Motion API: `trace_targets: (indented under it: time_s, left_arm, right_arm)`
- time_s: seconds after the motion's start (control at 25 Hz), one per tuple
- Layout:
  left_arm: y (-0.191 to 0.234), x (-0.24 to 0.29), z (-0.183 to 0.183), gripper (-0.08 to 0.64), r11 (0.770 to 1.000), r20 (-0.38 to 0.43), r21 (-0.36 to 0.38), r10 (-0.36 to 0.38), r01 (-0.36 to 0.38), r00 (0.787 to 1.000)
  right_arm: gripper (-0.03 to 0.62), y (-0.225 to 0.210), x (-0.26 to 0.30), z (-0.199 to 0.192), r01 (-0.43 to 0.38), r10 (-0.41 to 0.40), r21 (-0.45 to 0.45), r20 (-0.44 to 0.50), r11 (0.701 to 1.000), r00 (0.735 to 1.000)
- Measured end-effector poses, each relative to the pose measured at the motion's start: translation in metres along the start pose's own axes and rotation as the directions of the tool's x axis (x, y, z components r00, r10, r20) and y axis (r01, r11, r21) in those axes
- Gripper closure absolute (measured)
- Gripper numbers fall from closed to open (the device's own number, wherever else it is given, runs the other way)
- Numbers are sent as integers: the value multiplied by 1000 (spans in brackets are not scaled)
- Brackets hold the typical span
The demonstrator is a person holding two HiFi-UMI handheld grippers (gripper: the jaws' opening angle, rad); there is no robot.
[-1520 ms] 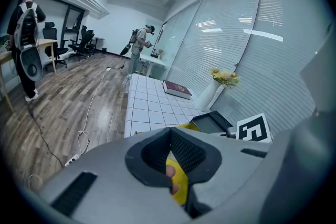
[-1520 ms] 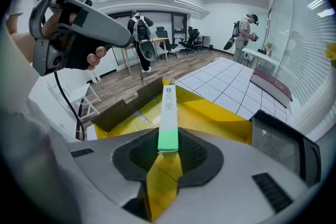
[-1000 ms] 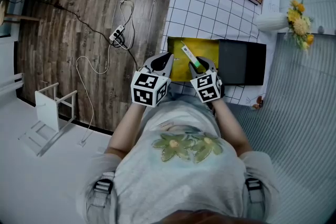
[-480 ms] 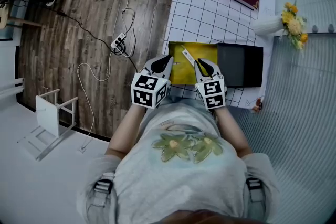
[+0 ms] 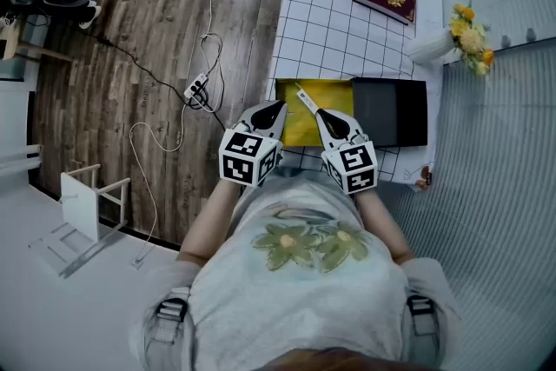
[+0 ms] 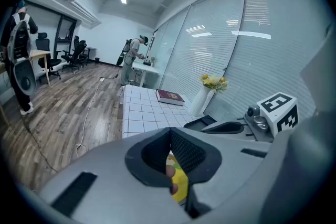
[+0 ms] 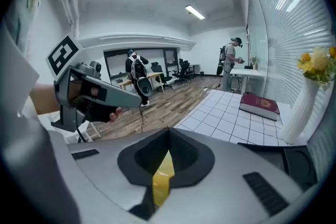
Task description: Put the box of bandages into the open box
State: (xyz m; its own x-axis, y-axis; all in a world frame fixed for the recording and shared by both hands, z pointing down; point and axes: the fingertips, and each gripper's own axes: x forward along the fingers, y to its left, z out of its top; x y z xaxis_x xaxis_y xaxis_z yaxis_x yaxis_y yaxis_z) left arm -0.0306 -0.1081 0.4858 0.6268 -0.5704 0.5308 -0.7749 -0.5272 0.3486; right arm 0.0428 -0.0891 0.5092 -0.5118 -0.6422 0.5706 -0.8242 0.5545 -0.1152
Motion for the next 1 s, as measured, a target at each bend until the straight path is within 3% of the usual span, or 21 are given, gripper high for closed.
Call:
trace_targets:
  time_s: [0.6,1.0]
  left_arm:
    - [-35,-19,-19,552,994,-38,95,-57,60,998]
    - [-44,-30,-28,553,994,-25,97,-50,52,998]
  right_arm:
    - [586,21,-25,-6,-5,6,-105,16,995,1000]
    - [586,31,-40,-14,6,-2,-116,28,993,1000]
